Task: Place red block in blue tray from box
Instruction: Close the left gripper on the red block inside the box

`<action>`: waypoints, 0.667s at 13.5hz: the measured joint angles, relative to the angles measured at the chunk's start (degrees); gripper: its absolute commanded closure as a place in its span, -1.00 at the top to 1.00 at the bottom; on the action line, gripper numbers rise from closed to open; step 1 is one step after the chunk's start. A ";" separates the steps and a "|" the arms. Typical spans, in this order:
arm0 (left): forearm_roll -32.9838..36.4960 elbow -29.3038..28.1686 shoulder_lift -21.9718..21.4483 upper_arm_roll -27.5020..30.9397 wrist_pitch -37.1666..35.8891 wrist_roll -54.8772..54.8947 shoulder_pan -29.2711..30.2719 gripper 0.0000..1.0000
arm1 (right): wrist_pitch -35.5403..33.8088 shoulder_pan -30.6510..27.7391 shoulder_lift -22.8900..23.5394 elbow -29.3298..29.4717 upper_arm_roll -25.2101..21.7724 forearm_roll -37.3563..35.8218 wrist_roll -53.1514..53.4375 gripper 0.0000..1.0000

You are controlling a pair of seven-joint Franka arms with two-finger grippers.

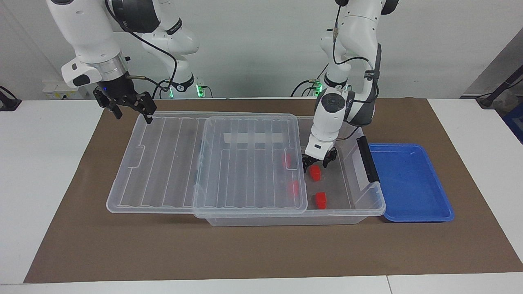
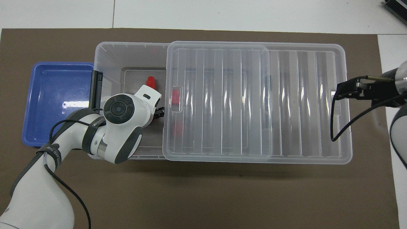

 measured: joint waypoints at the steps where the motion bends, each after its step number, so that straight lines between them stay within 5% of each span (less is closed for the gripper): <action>1: 0.00 0.00 0.07 0.08 0.41 0.00 0.00 0.36 | -0.93 -0.12 -0.05 0.00 -0.03 0.00 -0.14 1.00; 4: 0.00 -0.01 0.33 0.27 0.68 -0.01 0.01 -1.00 | -2.73 -0.58 -0.24 -0.05 -0.09 0.00 -2.48 1.00; 9: -0.71 1.94 0.54 0.51 -2.59 -1.72 0.08 -1.00 | -3.72 -0.69 -0.54 -0.24 -0.12 -0.10 -4.77 1.00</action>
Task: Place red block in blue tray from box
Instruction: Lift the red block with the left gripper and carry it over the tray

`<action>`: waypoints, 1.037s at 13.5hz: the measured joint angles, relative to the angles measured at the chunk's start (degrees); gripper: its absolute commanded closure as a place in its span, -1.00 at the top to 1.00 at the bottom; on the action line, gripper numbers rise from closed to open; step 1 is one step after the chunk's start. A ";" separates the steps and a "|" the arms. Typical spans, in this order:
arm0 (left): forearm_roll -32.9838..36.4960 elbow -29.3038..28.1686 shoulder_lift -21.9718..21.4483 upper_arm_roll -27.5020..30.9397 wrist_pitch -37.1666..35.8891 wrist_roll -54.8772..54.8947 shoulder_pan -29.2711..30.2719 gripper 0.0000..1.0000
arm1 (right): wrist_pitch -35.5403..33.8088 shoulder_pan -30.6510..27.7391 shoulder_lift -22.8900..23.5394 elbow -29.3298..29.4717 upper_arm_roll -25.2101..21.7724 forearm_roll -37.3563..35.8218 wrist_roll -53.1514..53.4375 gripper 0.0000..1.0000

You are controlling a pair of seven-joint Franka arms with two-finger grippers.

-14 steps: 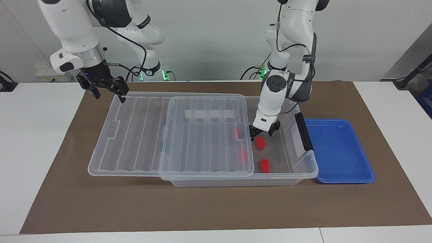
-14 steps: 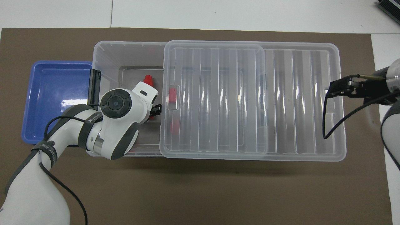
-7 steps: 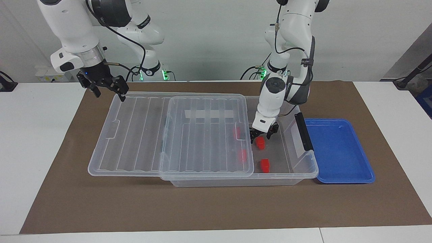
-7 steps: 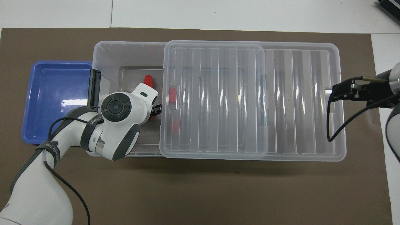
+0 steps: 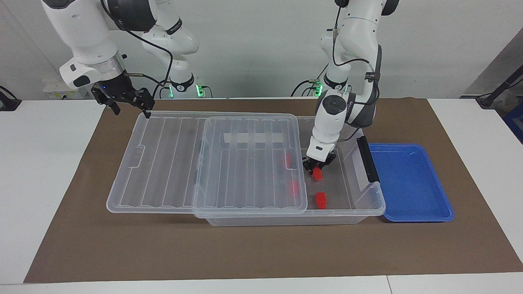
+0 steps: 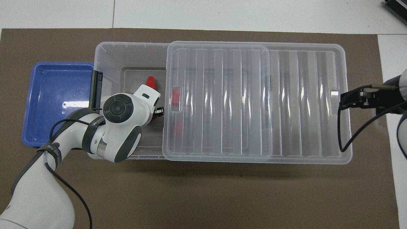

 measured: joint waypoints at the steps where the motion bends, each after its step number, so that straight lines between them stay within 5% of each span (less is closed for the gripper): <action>1: -1.06 2.60 -0.04 0.15 -3.44 -0.69 0.10 -1.00 | 0.01 0.00 0.00 0.00 0.00 -0.01 -0.02 1.00; 2: -2.64 6.27 -0.11 0.36 -8.19 -1.00 0.59 -1.00 | 0.03 0.00 0.00 0.00 0.00 -0.01 -0.02 0.95; 3: -3.94 10.29 -0.29 0.44 -13.86 -1.02 1.56 -1.00 | 0.26 0.00 0.00 0.00 0.00 -0.01 -0.03 0.40; 4: -4.52 14.77 -0.57 0.48 -20.64 -1.01 2.80 -1.00 | 0.79 -0.02 -0.01 -0.04 -0.02 -0.01 -0.04 -0.45; 5: -4.71 19.46 -0.98 0.60 -28.02 -0.96 4.01 -1.00 | 1.47 -0.15 -0.01 -0.19 -0.07 0.00 -0.05 -0.99; 7: -4.76 27.18 -1.93 0.75 -40.38 0.82 6.64 -1.00 | 4.67 -1.36 -0.01 -1.75 -0.14 0.00 -0.20 -1.00; 10: -4.74 33.11 -2.70 1.12 -53.19 17.58 13.18 -1.00 | 12.03 -4.57 0.13 -7.03 -0.34 0.03 -1.99 -1.00; 14: -2.16 32.70 -3.18 1.47 -50.37 43.46 23.10 -1.00 | 21.69 -7.70 0.86 -13.74 -0.49 0.04 -3.91 -1.00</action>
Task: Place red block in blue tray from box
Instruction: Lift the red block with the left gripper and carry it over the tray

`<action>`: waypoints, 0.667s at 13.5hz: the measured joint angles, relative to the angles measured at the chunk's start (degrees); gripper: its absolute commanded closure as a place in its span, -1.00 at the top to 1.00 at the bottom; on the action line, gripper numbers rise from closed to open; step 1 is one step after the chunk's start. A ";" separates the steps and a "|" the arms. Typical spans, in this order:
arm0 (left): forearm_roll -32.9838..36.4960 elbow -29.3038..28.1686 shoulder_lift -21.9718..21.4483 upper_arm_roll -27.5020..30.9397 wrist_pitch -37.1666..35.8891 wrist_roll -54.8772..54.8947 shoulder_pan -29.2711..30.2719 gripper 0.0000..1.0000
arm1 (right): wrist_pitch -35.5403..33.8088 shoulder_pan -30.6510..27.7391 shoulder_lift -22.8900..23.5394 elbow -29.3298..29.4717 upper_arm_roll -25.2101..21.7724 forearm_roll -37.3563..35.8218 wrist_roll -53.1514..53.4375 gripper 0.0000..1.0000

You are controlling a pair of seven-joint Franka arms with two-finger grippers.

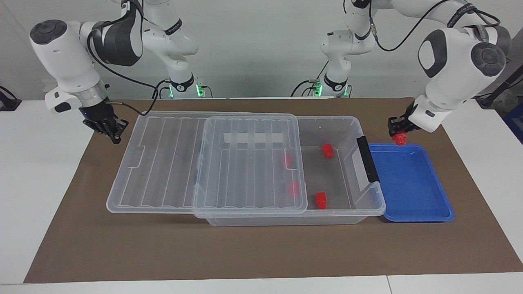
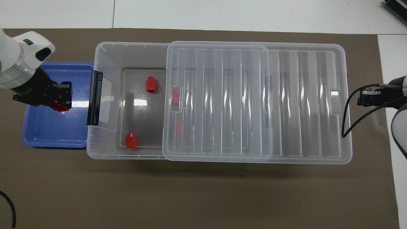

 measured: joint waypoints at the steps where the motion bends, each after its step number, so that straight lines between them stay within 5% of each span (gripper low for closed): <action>1: 0.35 -2.82 -0.58 0.01 5.08 4.29 2.35 -1.00 | 1.83 -0.31 0.71 -1.01 -0.03 0.00 -0.02 -1.00; 5: 0.52 -22.22 -3.57 0.03 30.58 14.41 9.09 -1.00 | 5.22 -0.38 3.70 -1.72 -0.02 0.00 -0.02 -1.00; 9: 0.52 -28.72 -1.87 -0.70 41.83 14.89 9.23 -1.00 | 6.26 1.18 4.33 -1.72 0.11 0.04 -0.02 -1.00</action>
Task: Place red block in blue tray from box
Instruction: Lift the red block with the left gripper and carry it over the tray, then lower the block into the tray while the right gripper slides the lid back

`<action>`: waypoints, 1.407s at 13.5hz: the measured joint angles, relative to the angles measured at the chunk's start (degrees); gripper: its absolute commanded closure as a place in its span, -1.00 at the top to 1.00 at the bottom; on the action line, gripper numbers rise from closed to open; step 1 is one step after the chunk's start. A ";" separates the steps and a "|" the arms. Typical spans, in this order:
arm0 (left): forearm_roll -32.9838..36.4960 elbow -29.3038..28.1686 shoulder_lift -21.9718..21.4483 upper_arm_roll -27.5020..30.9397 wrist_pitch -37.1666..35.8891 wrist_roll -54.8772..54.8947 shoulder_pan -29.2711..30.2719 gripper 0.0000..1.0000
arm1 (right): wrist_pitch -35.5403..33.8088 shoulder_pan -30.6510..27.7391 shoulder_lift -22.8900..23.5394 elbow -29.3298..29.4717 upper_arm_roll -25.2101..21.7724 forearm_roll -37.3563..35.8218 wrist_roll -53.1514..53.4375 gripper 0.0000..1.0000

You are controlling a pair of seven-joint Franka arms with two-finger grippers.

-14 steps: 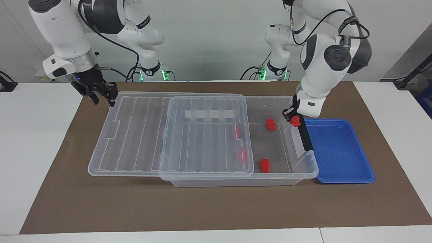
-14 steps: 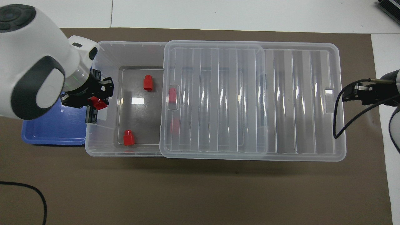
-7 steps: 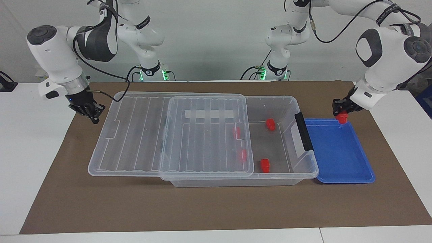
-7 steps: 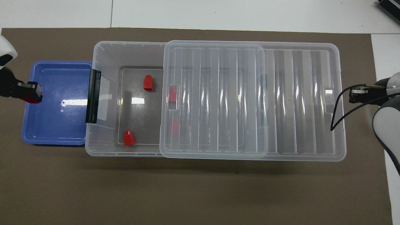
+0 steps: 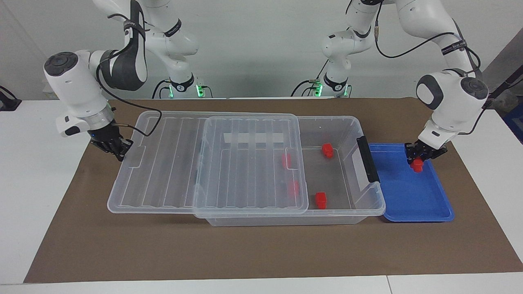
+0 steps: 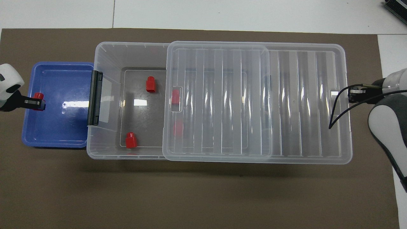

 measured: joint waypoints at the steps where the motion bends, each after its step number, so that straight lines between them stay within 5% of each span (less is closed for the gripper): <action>1: 0.00 -0.90 1.25 -0.23 2.78 0.00 -0.08 -1.00 | 0.00 0.90 0.00 0.00 0.04 0.00 0.00 -1.00; 8: -0.01 -4.78 6.56 -0.31 13.37 -0.12 -0.11 -1.00 | -0.02 8.91 0.00 -0.04 0.29 0.03 0.00 -1.00; 11: -0.01 -4.88 6.58 -0.24 13.68 -0.14 -0.10 0.99 | -0.02 11.91 0.00 -0.36 0.33 0.03 0.00 -1.00; 15: -0.01 -2.27 5.56 -0.18 7.31 -0.14 -0.07 1.00 | 0.04 15.35 0.00 -0.50 0.35 0.19 0.00 -1.00; 19: 0.00 13.20 -1.31 -1.14 -23.16 -0.14 -0.44 1.00 | 0.09 17.42 -0.05 -0.56 0.35 1.22 0.00 -1.00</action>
